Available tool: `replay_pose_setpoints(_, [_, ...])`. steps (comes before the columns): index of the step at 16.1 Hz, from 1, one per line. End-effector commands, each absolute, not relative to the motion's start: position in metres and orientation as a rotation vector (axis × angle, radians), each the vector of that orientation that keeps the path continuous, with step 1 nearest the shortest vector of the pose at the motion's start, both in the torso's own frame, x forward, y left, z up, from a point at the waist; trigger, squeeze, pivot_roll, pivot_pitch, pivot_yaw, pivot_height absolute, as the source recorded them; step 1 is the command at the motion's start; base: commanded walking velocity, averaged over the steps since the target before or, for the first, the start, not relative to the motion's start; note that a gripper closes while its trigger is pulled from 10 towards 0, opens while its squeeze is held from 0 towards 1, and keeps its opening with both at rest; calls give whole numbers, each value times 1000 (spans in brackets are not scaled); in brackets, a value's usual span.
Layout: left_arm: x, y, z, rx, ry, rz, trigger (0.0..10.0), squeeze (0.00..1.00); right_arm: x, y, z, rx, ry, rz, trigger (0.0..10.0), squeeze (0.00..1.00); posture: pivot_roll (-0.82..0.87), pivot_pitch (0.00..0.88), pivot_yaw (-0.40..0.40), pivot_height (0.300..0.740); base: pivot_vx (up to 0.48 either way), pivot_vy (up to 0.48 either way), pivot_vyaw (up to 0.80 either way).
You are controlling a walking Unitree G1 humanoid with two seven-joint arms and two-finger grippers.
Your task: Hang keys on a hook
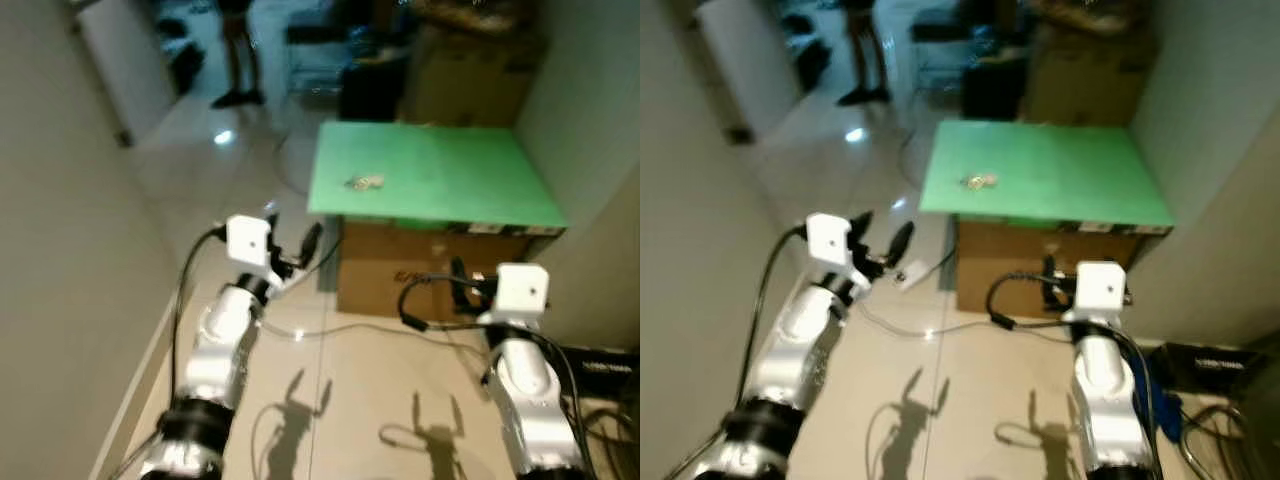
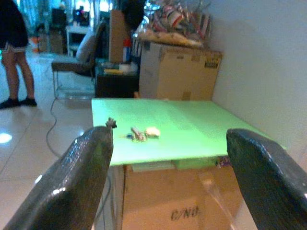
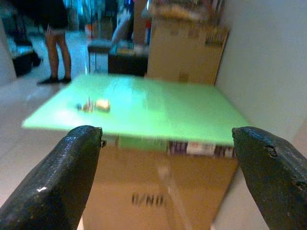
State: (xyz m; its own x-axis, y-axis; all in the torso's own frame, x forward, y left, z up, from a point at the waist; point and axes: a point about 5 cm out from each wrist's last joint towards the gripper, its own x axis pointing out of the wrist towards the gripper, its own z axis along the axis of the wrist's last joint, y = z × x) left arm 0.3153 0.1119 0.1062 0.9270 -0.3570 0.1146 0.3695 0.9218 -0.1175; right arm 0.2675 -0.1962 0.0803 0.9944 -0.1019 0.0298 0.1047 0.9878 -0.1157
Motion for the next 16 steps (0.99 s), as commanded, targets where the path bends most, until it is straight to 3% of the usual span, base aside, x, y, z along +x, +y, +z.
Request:
replay_pose_setpoints(1, [315, 116, 102, -138, -76, -365, 10000, 0, 268, -192, 84, -118, -39, -98, 10000, 0, -232, 21, 38, 740, 480, 0, 0])
replay_pose_setpoints(16, [318, 114, 98, -158, -49, -341, 10000, 0, 268, -191, 83, -124, -27, -80, 10000, 0, -237, 17, 36, 740, 480, 0, 0])
